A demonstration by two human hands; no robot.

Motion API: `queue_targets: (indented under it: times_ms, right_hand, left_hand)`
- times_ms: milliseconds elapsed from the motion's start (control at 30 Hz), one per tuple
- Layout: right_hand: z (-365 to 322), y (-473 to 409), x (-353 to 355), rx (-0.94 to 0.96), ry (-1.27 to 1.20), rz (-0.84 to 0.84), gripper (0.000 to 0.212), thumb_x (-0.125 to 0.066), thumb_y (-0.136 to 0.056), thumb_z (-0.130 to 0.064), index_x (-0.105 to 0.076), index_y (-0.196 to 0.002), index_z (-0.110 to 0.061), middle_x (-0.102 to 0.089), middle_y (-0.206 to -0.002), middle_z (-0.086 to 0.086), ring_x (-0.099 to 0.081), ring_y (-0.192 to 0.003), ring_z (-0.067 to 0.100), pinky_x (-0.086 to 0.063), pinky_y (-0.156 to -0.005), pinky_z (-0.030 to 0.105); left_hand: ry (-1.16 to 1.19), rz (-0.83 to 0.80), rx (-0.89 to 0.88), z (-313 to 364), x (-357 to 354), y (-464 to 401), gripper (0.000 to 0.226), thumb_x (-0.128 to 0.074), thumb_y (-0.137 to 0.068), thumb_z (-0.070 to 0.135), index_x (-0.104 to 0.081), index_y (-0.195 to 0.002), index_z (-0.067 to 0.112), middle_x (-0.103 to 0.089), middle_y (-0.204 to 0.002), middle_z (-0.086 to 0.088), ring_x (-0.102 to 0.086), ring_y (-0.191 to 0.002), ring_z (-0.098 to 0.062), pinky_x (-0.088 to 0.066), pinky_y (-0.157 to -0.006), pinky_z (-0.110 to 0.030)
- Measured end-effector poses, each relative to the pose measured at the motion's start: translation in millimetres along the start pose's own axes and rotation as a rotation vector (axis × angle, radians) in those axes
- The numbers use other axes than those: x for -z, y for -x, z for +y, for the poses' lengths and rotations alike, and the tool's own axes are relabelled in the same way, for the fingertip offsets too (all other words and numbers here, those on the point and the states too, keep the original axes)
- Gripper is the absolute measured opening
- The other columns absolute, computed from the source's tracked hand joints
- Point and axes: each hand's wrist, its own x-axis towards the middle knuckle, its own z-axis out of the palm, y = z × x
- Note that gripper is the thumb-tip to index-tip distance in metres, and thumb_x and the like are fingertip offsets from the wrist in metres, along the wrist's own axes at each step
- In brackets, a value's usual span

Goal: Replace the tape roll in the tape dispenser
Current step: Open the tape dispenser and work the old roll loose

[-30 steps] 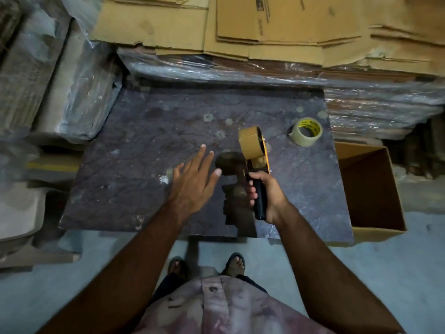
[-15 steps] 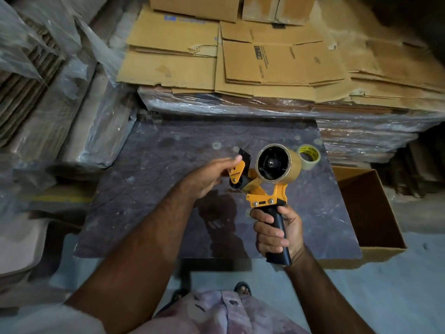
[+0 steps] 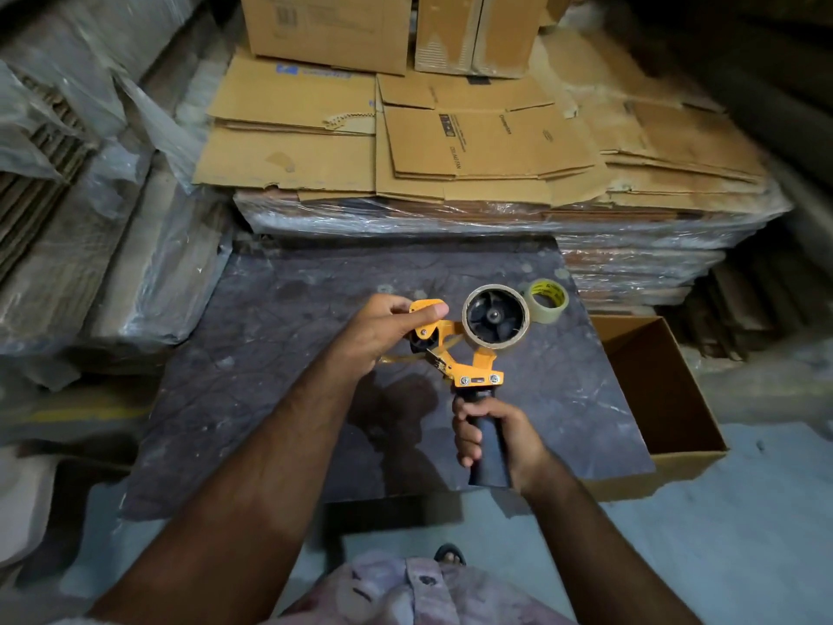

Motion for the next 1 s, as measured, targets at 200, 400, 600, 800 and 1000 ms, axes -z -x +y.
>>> queue_targets:
  times_ms: [200, 400, 600, 800, 1000]
  right_hand:
    - [3, -4, 3, -0.007, 0.234, 0.328, 0.034, -0.074, -0.081, -0.026, -0.055, -0.101, -0.007, -0.056, -0.070, 0.007, -0.056, -0.060, 0.022, -0.051, -0.059, 0.033]
    - [3, 0, -1, -0.031, 0.161, 0.290, 0.020, -0.062, -0.089, -0.029, -0.064, -0.092, -0.008, -0.046, -0.063, 0.003, -0.042, -0.049, 0.016, -0.039, -0.047, 0.028]
    - [-2, 5, 8, -0.045, 0.007, 0.170, 0.019, -0.052, -0.089, -0.024, -0.061, -0.086, -0.008, -0.052, -0.069, 0.006, -0.055, -0.058, 0.021, -0.050, -0.058, 0.032]
    - [-15, 7, 12, -0.088, -0.135, 0.069, 0.020, -0.042, -0.078, -0.022, -0.057, -0.080, -0.009, -0.052, -0.065, 0.007, -0.044, -0.044, 0.015, -0.038, -0.047, 0.027]
    - [-46, 5, 26, -0.203, -0.065, 0.096, 0.021, -0.045, -0.084, -0.028, -0.054, -0.071, -0.014, -0.041, -0.057, 0.000, -0.037, -0.040, 0.012, -0.034, -0.045, 0.025]
  left_hand:
    - [-0.277, 0.258, 0.018, 11, -14, 3, 0.065, -0.083, -0.057, 0.069, -0.071, -0.079, 0.010, -0.074, -0.077, -0.002, -0.070, -0.073, -0.019, -0.055, -0.068, -0.035]
    - [-0.445, 0.330, 0.049, 19, -21, 11, 0.065, -0.080, -0.065, 0.068, -0.070, -0.092, 0.010, -0.073, -0.090, 0.001, -0.069, -0.086, -0.016, -0.060, -0.084, -0.042]
    - [-0.310, 0.208, 0.092, 21, -13, 16, 0.067, -0.086, -0.062, 0.062, -0.066, -0.112, 0.022, -0.074, -0.105, 0.001, -0.069, -0.098, -0.014, -0.057, -0.086, -0.036]
    - [-0.243, 0.168, 0.113, 22, -18, 8, 0.071, -0.085, -0.052, 0.068, -0.064, -0.109, 0.031, -0.077, -0.101, -0.003, -0.072, -0.099, -0.019, -0.056, -0.092, -0.047]
    - [-0.075, 0.246, 0.030, 4, -39, 9, 0.048, -0.080, -0.083, 0.038, -0.062, -0.121, 0.013, -0.073, -0.110, -0.006, -0.070, -0.101, -0.016, -0.054, -0.072, -0.017]
